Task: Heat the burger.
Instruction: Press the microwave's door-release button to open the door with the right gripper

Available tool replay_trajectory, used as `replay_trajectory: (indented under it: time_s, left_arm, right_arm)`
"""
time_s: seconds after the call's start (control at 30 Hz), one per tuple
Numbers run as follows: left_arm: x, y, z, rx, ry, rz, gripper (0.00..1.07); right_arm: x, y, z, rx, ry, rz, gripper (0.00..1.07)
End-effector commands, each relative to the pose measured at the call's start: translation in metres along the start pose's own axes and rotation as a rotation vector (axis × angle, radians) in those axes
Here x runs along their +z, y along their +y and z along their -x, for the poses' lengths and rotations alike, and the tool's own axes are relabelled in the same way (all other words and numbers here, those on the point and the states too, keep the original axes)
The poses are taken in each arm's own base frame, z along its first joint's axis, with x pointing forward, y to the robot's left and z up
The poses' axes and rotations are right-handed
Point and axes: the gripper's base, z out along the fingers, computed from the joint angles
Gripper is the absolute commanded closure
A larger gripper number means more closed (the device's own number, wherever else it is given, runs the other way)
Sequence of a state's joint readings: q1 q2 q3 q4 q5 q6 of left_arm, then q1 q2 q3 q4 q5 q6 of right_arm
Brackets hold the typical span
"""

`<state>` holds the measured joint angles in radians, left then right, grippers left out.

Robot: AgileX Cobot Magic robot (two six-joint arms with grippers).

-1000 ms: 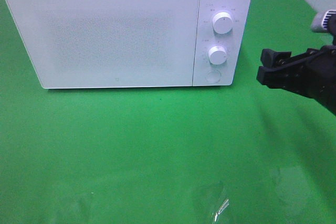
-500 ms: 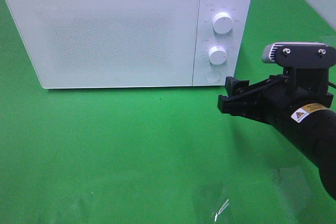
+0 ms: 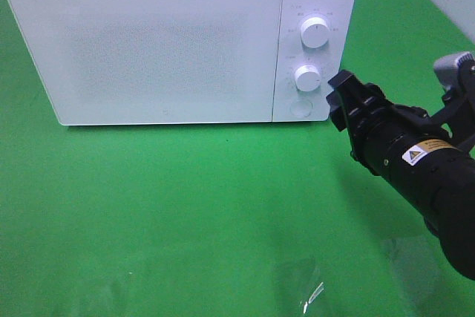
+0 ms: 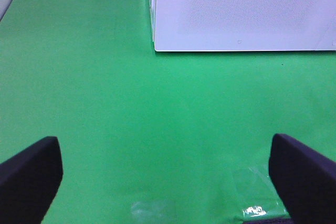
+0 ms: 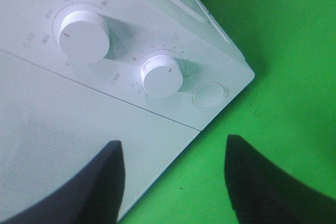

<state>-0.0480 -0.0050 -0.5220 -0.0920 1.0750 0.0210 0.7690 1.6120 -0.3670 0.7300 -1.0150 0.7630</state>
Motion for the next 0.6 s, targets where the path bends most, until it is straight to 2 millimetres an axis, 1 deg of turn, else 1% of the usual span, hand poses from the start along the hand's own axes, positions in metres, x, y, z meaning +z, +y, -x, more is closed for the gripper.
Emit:
replay_trajectory:
  time_s: [0.03, 0.07, 0.1, 0.13, 0.17, 0.2, 0.27, 0.3, 0.33, 0.5, 0.57, 0.6]
  left_arm:
    - [-0.001, 0.000, -0.002, 0.001, -0.015, -0.002, 0.06]
    - [-0.001, 0.000, -0.002, 0.001, -0.015, -0.002, 0.06]
    - [-0.001, 0.000, -0.002, 0.001, -0.015, -0.002, 0.06]
    - [-0.001, 0.000, -0.002, 0.001, -0.015, -0.002, 0.06]
    - [-0.001, 0.000, -0.002, 0.001, -0.015, -0.002, 0.06]
    - [-0.001, 0.000, -0.002, 0.001, -0.015, -0.002, 0.06]
    - [-0.001, 0.000, -0.002, 0.001, -0.015, -0.002, 0.06]
    - [-0.001, 0.000, -0.002, 0.001, -0.015, -0.002, 0.06]
    - [-0.001, 0.000, -0.002, 0.001, -0.015, -0.002, 0.06]
    - [-0.001, 0.000, -0.002, 0.001, -0.015, -0.002, 0.06]
    - [-0.001, 0.000, -0.002, 0.001, -0.015, -0.002, 0.06]
    - [-0.001, 0.000, -0.002, 0.001, -0.015, -0.002, 0.06]
  right_arm:
    - [0.001, 0.003, -0.001, 0.263, 0.008, 0.009, 0.73]
    - [0.001, 0.003, -0.001, 0.263, 0.008, 0.009, 0.73]
    - [0.001, 0.003, -0.001, 0.320, 0.009, 0.009, 0.83]
    - [0.001, 0.003, -0.001, 0.320, 0.009, 0.009, 0.83]
    - [0.001, 0.003, -0.001, 0.354, 0.009, 0.009, 0.90]
    - [0.001, 0.003, -0.001, 0.354, 0.009, 0.009, 0.90]
    - [0.001, 0.002, -0.001, 0.413, 0.008, 0.002, 1.04]
    - [0.001, 0.002, -0.001, 0.413, 0.008, 0.002, 1.04]
    - [0.001, 0.002, -0.002, 0.452, 0.013, -0.006, 1.07]
    - [0.001, -0.002, -0.005, 0.518, 0.034, -0.044, 1.07]
    - [0.005, -0.009, -0.011, 0.538, 0.043, -0.075, 1.07]
    - [0.005, -0.009, -0.011, 0.538, 0.043, -0.075, 1.07]
